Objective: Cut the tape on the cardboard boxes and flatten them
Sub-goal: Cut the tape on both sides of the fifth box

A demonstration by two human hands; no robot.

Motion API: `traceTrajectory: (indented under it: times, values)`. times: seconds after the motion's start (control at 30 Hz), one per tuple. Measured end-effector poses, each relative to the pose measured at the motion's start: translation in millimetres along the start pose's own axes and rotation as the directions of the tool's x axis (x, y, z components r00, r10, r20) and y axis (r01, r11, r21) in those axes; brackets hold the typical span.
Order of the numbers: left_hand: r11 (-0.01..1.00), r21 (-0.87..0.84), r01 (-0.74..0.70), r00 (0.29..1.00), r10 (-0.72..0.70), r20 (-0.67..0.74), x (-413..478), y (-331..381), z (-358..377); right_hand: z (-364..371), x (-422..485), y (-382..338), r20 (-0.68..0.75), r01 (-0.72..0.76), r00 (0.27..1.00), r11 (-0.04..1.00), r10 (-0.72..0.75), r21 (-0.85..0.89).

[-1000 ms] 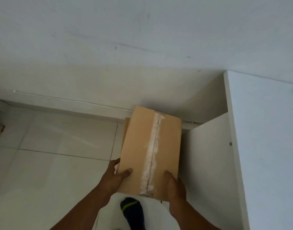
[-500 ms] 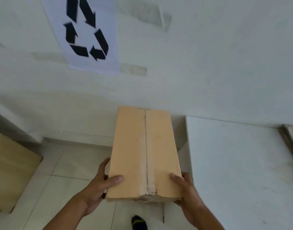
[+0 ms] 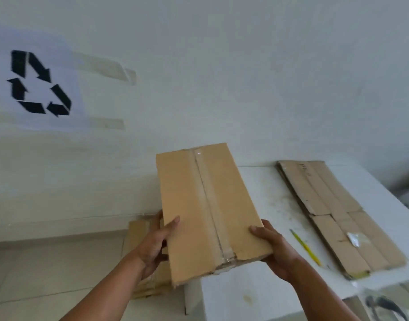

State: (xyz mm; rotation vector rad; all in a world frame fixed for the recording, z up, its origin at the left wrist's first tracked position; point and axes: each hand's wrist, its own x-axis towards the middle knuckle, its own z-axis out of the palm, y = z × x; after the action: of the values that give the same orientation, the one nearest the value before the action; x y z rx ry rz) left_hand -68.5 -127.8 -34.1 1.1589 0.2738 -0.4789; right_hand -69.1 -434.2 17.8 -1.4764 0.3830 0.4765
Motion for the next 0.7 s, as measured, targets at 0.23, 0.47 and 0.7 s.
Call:
traceTrajectory:
  times: [0.23, 0.47, 0.7]
  values:
    - [1.000, 0.008, 0.017, 0.991, -0.016, -0.130, 48.4, -52.4, 100.8, -110.5, 14.0, 16.0, -0.042, -0.111, 0.993, 0.994, 0.110, -0.022]
    - [0.989, -0.129, 0.078, 0.910, -0.123, -0.396, 95.7, -116.0, 186.7, -219.3, 79.2, 31.3, 0.004, -0.289, 0.955, 0.932, 0.297, -0.221]
    - [0.995, -0.095, -0.029, 0.811, -0.032, -0.584, 113.4, -139.8, 235.3, -301.9, 135.6, 62.8, -0.262, -0.221, 0.964, 0.418, -0.044, -0.881]
